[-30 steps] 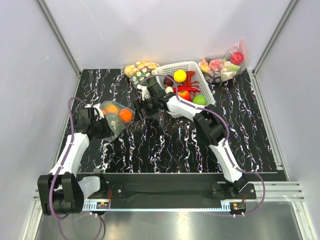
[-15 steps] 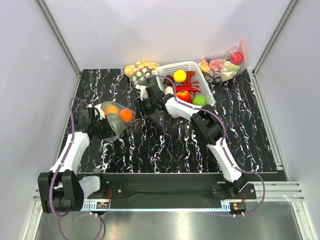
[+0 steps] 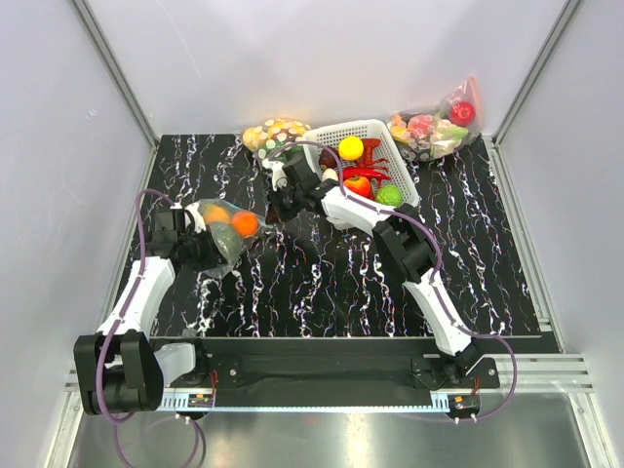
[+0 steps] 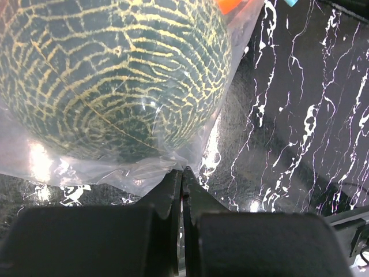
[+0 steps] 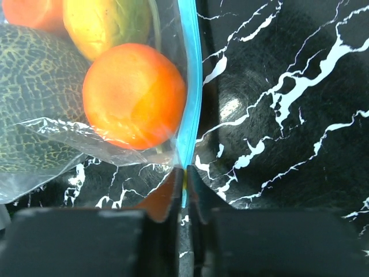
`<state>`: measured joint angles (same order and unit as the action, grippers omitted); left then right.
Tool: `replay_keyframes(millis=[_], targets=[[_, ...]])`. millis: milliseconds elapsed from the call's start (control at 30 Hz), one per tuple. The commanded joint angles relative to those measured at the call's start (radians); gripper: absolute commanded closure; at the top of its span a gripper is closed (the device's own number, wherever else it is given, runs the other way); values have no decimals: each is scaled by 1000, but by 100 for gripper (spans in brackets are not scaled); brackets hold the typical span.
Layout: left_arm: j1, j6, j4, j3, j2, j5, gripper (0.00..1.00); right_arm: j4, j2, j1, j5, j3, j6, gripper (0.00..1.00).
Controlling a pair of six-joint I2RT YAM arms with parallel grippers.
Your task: Open the zip-top bag and remove the fake food
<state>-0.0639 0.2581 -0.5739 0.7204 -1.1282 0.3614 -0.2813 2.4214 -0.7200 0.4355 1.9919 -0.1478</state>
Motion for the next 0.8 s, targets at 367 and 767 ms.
replay_keyframes(millis=[367, 767], targets=[[-1, -92, 34, 85, 33, 22, 51, -156, -103, -10, 8, 84, 36, 100], [170, -203, 126, 129, 100, -44, 35, -459, -194, -9, 39, 185, 17, 100]])
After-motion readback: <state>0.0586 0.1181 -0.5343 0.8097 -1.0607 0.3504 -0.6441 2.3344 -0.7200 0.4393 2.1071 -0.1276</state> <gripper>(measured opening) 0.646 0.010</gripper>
